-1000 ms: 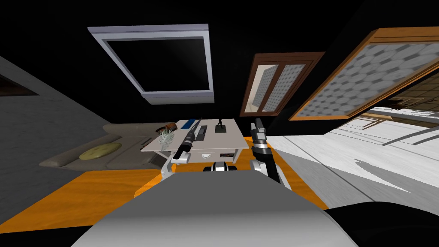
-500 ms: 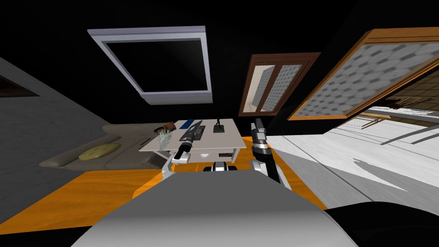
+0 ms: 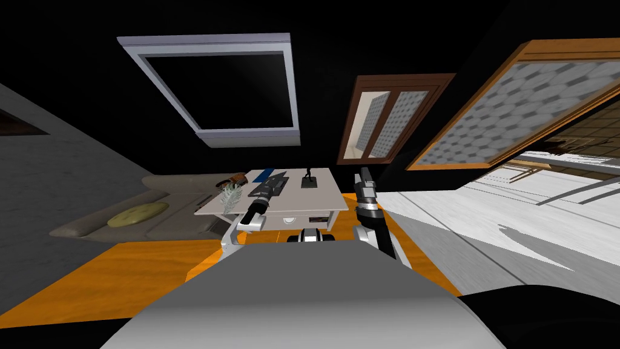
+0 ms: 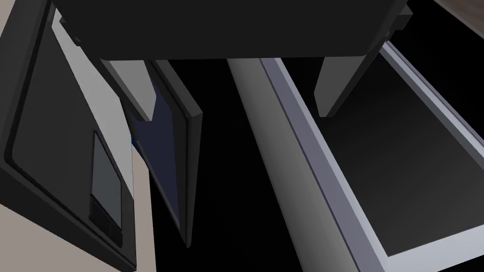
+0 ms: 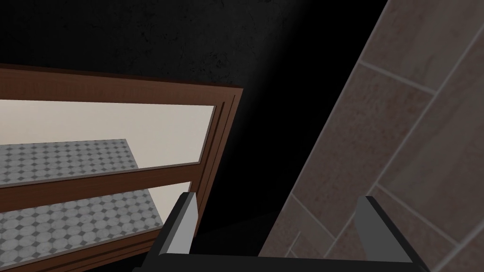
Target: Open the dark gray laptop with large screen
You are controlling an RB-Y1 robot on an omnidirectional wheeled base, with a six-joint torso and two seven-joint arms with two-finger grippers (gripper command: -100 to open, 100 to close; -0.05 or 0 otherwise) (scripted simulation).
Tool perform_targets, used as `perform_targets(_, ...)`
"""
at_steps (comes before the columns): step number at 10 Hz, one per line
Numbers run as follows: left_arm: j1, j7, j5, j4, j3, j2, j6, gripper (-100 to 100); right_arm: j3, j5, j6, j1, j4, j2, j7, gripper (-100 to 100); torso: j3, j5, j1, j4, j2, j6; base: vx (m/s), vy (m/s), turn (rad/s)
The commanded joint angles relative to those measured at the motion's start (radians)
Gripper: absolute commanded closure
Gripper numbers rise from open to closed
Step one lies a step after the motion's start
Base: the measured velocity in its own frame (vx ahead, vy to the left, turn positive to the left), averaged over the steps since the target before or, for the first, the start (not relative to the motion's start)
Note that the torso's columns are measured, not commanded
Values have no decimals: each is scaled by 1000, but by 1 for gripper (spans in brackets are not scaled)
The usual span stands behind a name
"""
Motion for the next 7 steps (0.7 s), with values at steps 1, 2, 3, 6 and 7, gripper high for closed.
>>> perform_targets(1,13,11,8,-65,3,19,50,-100,0,0,0,0,0,0,0,0,0,0,0,0,0,0,13,-7,-2)
perform_targets(2,18,15,11,-90,4,26,70,-100,0,0,0,0,0,0,0,0,0,0,1,0,0,0,16,-5,1)
perform_targets(3,15,14,12,-70,5,25,55,-100,0,0,0,0,0,0,0,0,0,0,1,0,-1,0,8,-1,1)
perform_targets(6,17,15,12,-71,4,26,61,0,0,0,0,0,0,0,0,0,0,0,1,0,0,0,0,0,0)
perform_targets(7,17,15,12,-70,4,25,62,0,0,0,0,0,0,0,0,0,0,0,1,0,0,0,0,0,0)
